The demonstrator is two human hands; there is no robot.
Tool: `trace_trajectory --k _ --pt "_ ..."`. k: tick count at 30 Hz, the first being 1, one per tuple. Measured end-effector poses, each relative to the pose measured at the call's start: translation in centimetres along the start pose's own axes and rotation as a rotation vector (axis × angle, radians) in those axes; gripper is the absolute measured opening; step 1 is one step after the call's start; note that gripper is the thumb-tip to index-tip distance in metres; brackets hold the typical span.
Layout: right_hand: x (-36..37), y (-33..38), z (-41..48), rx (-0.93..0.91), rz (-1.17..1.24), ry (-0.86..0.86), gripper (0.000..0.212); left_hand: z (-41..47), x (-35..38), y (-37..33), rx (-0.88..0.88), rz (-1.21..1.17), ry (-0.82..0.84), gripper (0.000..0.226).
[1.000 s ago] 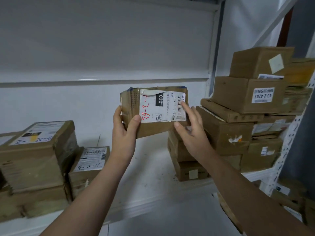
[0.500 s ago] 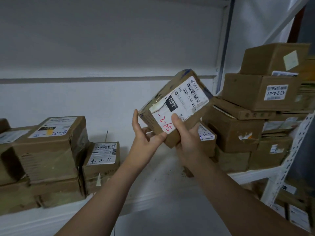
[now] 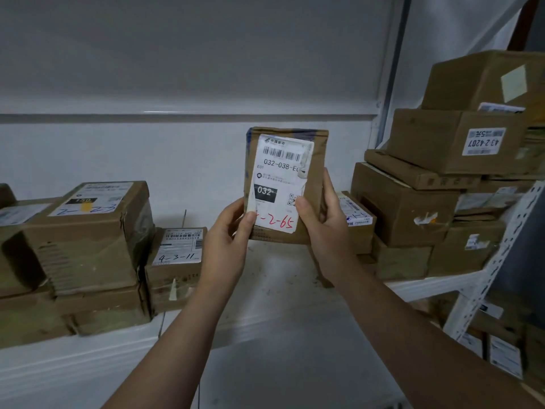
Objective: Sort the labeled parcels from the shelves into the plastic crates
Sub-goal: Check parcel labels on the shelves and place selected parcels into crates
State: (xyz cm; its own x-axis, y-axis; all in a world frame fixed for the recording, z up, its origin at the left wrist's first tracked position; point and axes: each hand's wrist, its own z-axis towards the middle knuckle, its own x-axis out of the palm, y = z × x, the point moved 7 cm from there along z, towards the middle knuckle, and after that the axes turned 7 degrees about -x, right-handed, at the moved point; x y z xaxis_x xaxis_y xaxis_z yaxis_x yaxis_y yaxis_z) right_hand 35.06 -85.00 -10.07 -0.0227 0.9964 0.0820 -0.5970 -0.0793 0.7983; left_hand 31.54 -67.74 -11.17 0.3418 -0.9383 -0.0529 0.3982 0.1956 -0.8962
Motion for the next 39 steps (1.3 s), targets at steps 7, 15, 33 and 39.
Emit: trace_trajectory --k 7,15,33,39 --pt "0.9 -0.1 0.0 -0.012 -0.001 0.021 0.069 -0.5 -0.8 -0.2 0.028 -0.037 -0.029 0.03" --pt "2.3 -0.8 -0.2 0.08 0.013 0.079 0.066 -0.4 -2.7 0.1 0.069 0.195 -0.123 0.032" --pt "11.8 0.9 -2.2 -0.145 -0.109 0.28 0.055 -1.0 -9.7 -5.4 0.591 1.071 -0.156 0.046" --pt "13.0 1.2 -2.5 -0.23 -0.204 0.249 0.049 -0.7 -11.7 -5.7 0.577 1.16 -0.15 0.038"
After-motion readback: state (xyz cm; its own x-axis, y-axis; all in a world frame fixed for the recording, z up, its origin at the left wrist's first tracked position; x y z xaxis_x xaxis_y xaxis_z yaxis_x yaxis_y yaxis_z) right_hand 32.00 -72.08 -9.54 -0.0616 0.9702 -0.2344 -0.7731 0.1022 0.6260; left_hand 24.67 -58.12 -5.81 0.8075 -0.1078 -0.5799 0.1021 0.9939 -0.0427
